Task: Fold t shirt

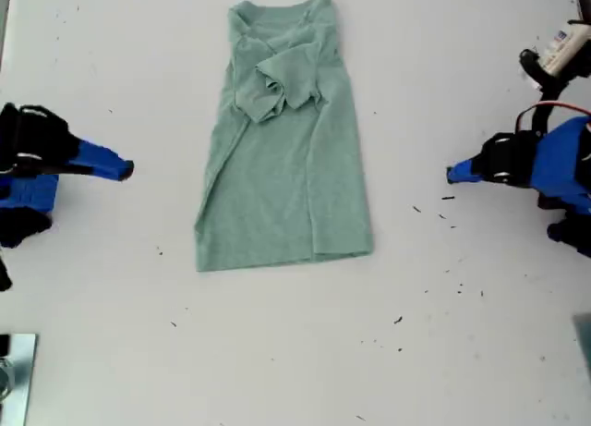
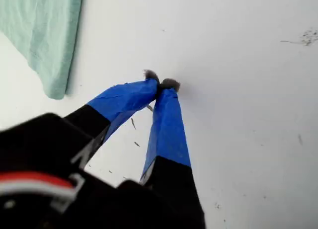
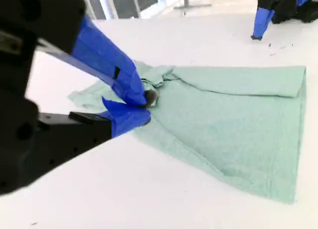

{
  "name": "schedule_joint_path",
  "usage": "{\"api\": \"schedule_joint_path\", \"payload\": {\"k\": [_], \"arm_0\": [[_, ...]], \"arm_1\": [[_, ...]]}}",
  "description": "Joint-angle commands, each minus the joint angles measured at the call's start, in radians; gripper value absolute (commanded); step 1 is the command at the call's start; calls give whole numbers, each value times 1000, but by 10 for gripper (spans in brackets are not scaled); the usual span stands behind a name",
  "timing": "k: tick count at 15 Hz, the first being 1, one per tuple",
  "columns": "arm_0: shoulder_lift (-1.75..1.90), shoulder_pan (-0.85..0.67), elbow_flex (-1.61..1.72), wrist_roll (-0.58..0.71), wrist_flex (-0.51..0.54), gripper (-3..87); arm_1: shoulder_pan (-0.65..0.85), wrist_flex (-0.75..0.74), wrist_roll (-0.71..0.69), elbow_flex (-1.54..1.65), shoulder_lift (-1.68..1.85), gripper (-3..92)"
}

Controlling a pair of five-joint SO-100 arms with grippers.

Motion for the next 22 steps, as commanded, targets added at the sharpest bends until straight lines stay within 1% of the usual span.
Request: {"api": "schedule_joint_path", "payload": {"k": [1, 2, 3, 4, 5, 6, 8, 9, 10, 11, 13, 15, 16, 19, 20, 21, 22], "arm_0": [[-495, 5, -603, 29, 247, -2], [-640, 40, -749, 60, 279, -2], [-739, 72, -842, 61, 284, -2], [-818, 94, -884, 92, 284, -2], [-839, 98, -882, 146, 284, -2], [-828, 95, -876, 169, 284, -2], [-807, 94, -848, 170, 284, 192], [-807, 97, -796, 166, 279, 253], [-825, 98, -736, 153, 261, 274], [-831, 100, -663, 147, 198, 286], [-821, 98, -492, 120, 64, 276], [-830, 115, -305, 87, -132, 268], [-884, 135, -262, 49, -192, 267], [-1071, 172, -213, 35, -399, 245], [-1117, 189, -216, 35, -469, 225], [-1132, 206, -218, 25, -522, 184], [-1137, 213, -221, 15, -546, 76]], "arm_1": [[-6, 3, -6, 38, 11, 19], [-3, 5, -9, 37, 11, 19], [-3, 5, -14, 37, 11, 19], [-9, 9, -11, 35, 11, 19], [-17, 9, -5, 35, 11, 19], [-21, 9, 2, 35, 11, 19], [-26, 9, 6, 35, 11, 19], [-29, 8, 6, 35, 11, 19], [-32, 5, 9, 35, 11, 19], [-32, 2, 9, 37, 11, 19], [-43, -2, 12, 37, 11, 19], [-57, 3, 18, 37, 11, 19], [-58, 6, 17, 37, 11, 19], [-69, 8, 23, 35, 11, 19], [-74, 9, 23, 35, 11, 19], [-80, 9, 26, 35, 11, 19], [-87, 9, 32, 35, 11, 19]]}}
